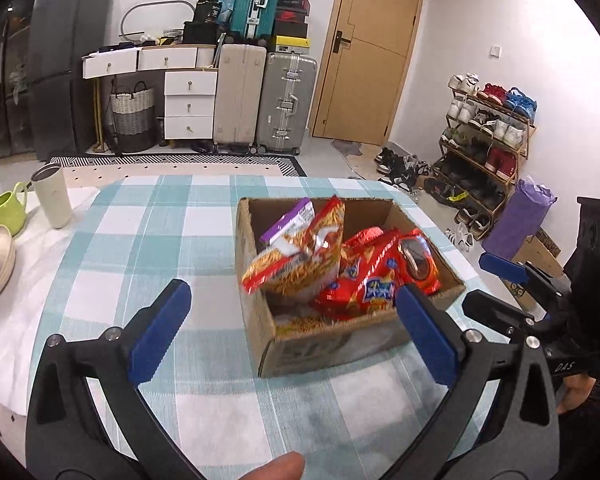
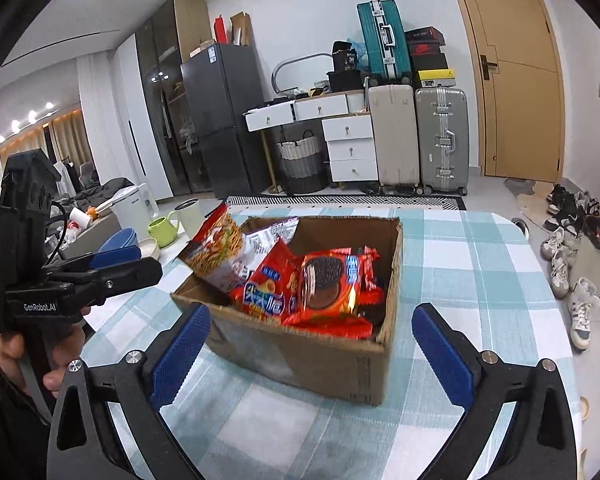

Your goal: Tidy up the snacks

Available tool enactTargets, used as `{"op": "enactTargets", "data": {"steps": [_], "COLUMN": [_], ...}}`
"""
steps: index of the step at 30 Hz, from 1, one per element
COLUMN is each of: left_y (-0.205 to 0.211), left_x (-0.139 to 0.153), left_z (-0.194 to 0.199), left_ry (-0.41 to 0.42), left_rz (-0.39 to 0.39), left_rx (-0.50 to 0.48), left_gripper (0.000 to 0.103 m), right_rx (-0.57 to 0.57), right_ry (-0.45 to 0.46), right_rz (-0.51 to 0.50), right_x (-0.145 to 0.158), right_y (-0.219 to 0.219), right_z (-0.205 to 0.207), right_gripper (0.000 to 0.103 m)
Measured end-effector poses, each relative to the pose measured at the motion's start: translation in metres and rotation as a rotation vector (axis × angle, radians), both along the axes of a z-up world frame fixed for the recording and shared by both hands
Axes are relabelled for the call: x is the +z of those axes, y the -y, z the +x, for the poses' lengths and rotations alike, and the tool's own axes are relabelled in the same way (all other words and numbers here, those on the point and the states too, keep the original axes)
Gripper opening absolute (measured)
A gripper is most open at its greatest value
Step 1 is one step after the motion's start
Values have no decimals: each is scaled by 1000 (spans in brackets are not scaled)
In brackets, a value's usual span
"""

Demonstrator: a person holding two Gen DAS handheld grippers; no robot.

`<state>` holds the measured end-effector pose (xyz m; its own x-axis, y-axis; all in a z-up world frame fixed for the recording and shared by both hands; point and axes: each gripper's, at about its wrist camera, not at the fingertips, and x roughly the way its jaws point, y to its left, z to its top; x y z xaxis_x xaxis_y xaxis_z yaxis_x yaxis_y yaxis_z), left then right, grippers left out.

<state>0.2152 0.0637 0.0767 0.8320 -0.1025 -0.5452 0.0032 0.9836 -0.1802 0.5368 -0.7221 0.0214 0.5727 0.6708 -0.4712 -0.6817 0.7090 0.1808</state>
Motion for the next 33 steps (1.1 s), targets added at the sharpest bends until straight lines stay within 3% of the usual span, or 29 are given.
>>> {"op": "enactTargets", "data": {"steps": [16,20,33], "left_y": [30,36,30], "left_x": [-22,-33,-69], "left_z": [-58,-55,-33], "left_ry": [58,50,88], "left_rz": [75,66,51], "left_rx": [-6,-26,5], "left_gripper": [102,102,102], "right_rx": [12,-22,19], "right_ry": [56,105,161], "right_rz": [7,0,27], "right_x": [-23,-29,-39], "right_y": [21,26,23], "right_z": [-43,-44,-47], "right_gripper": [102,102,102]}}
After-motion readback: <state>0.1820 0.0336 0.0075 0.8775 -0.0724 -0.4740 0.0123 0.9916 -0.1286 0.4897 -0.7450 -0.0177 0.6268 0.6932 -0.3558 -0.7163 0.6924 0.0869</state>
